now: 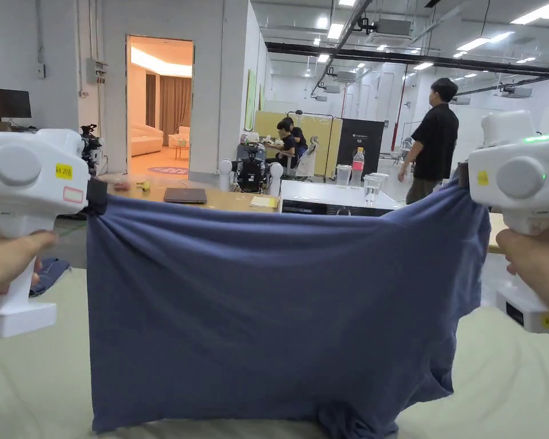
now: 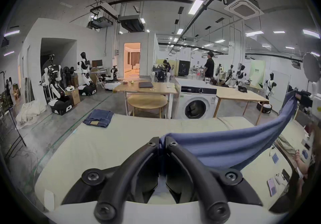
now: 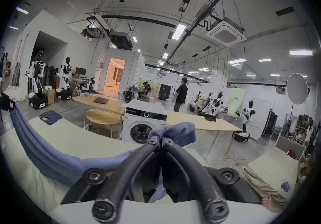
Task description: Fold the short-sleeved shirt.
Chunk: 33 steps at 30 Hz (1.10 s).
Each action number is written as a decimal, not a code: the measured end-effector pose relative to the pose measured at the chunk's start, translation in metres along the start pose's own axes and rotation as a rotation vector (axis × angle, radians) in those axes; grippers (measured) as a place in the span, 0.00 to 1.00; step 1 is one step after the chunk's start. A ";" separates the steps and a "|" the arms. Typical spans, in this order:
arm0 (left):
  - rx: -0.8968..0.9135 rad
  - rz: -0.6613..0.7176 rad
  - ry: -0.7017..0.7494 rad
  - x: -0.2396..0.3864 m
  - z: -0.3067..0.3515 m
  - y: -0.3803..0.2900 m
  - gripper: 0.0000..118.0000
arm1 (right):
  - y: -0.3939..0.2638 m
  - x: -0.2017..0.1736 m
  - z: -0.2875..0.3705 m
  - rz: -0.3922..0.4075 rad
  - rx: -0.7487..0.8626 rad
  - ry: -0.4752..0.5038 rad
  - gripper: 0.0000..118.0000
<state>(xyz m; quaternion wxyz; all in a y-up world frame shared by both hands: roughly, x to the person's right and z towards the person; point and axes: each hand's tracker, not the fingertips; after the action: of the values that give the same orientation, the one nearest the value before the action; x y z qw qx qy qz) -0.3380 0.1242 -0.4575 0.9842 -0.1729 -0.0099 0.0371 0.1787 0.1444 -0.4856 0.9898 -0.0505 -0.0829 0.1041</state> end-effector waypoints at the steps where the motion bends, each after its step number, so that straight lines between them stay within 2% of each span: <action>1: -0.011 -0.002 -0.009 -0.002 0.005 -0.010 0.00 | -0.008 -0.002 0.010 0.011 -0.013 0.001 0.00; 8: -0.008 0.041 -0.031 -0.015 0.063 -0.081 0.00 | -0.062 -0.006 0.085 0.020 -0.019 0.018 0.00; 18: -0.100 0.104 -0.056 -0.024 0.119 -0.200 0.00 | -0.162 -0.014 0.151 -0.014 -0.187 0.123 0.00; 24: -0.248 0.090 -0.042 -0.014 0.121 -0.262 0.00 | -0.232 -0.025 0.170 -0.041 -0.341 0.196 0.00; 28: -0.358 0.049 0.001 -0.008 0.107 -0.301 0.00 | -0.274 -0.034 0.171 -0.047 -0.422 0.199 0.00; 30: -0.400 0.064 -0.002 -0.008 0.097 -0.317 0.00 | -0.291 -0.037 0.168 -0.085 -0.460 0.213 0.00; 33: -0.452 0.096 0.003 -0.011 0.081 -0.340 0.00 | -0.320 -0.045 0.160 -0.074 -0.527 0.207 0.00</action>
<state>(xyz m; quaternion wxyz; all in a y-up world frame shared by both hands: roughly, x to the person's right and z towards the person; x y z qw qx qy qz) -0.3281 -0.1677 -0.2652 0.9175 -0.3894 -0.0081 0.0806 0.1704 -0.1637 -0.2981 0.9489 -0.3132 -0.0073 0.0370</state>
